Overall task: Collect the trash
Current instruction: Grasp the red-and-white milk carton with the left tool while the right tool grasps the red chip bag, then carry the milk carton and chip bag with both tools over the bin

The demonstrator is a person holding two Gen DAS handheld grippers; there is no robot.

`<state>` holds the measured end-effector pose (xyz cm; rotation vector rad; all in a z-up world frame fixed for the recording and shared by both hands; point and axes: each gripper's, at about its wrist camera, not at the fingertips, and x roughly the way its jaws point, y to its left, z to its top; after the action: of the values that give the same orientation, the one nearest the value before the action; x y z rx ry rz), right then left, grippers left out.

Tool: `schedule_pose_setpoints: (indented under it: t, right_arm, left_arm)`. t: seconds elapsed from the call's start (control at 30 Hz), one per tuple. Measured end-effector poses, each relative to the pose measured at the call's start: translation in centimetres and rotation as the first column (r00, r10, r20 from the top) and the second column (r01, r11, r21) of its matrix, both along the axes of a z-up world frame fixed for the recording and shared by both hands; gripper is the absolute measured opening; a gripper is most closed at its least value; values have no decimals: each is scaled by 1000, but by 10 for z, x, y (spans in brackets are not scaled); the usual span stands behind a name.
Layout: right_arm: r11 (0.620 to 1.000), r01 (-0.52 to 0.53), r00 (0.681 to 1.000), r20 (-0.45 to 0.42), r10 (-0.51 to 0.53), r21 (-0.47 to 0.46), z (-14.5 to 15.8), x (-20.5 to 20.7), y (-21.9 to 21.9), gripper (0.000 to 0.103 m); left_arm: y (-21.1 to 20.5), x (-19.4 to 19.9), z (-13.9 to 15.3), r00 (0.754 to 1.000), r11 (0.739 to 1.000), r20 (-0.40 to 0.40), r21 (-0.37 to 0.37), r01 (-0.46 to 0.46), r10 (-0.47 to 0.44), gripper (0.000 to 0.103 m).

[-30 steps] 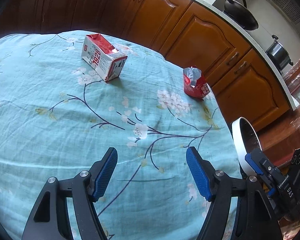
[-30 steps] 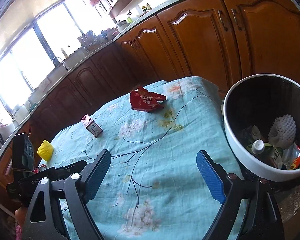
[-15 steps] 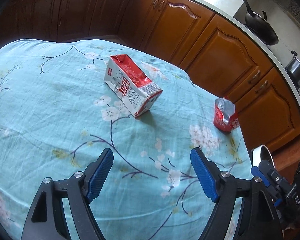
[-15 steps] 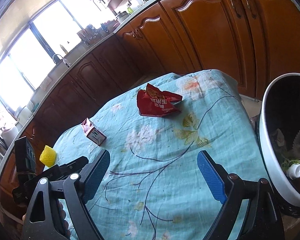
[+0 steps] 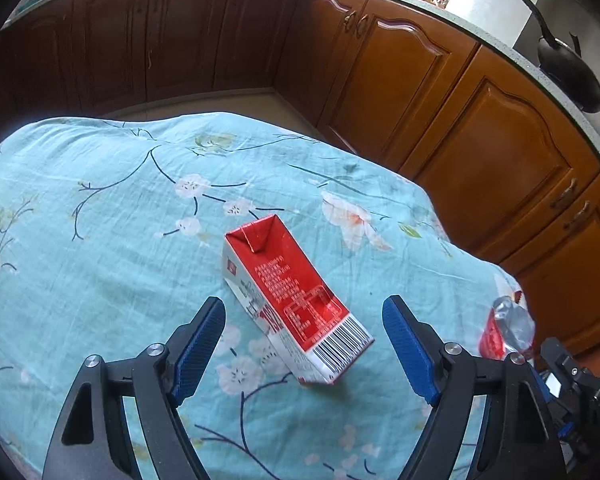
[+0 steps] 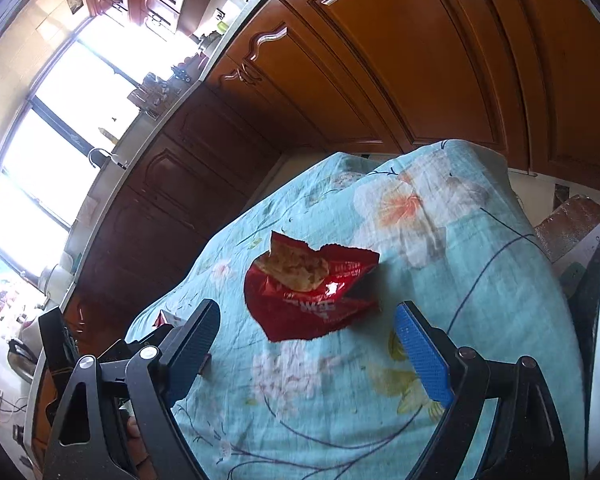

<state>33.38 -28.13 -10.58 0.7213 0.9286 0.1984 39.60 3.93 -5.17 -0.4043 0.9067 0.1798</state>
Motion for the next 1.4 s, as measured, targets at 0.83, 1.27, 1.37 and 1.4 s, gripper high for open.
schedule_pose_setpoints:
  t: [0.83,1.27,1.37,1.4]
  right_arm:
    - [990,-102,994,35,106,-95,19,-78,6,42]
    - [992,-44,995,81,53,-118,49,-162,-27,42]
    - [993,-17,996,83,27,-116,50,-178,-38,42]
    - [993,-7,996,84,17,-117,51,-182,-40,42]
  left_arm:
    - [-63,-91,9,929,931,102,-40,362,-357,31]
    - [-111,-156,30,856,857,125,-65,512,-502,31]
    - [-126,-166,31,840,842,124,-57,537,-528,31]
    - [-131,-169,32,835,836,123,-54,546,-537,31]
